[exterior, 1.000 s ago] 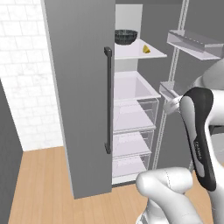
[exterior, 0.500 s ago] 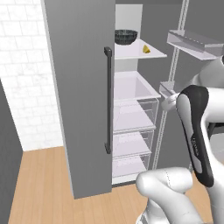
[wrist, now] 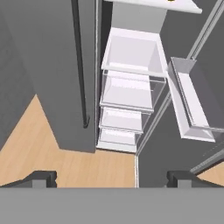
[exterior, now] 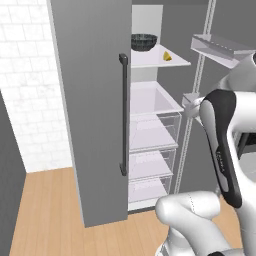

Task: Grab a lemon wedge from the fridge and one ice cube from the ice bowl, and put them in the glass of lemonade.

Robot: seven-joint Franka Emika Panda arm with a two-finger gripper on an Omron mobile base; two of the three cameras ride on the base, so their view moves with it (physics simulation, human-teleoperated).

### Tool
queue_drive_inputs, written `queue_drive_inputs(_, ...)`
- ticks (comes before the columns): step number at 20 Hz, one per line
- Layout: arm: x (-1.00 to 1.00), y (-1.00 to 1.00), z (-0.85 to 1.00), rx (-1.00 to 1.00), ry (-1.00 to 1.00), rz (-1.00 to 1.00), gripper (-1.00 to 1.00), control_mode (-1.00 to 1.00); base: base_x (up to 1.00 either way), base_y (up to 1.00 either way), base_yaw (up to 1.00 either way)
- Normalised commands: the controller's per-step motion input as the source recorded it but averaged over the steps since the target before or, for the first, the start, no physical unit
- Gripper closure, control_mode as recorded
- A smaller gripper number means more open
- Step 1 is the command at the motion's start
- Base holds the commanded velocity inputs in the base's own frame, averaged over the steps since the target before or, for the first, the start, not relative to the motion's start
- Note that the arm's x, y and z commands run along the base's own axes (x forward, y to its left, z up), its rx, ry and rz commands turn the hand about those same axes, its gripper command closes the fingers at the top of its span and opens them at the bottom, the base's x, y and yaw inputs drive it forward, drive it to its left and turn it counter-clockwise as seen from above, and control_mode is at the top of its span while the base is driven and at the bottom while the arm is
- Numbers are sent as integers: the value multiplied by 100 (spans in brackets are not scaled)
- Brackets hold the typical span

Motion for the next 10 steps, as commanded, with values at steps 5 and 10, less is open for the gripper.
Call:
queue_drive_inputs(5,-11,-2,8,0,-7,0,-100,-100,0,0,0)
queue_drive_inputs(10,0,0,0,0,0,0,-100,100,5,3,0)
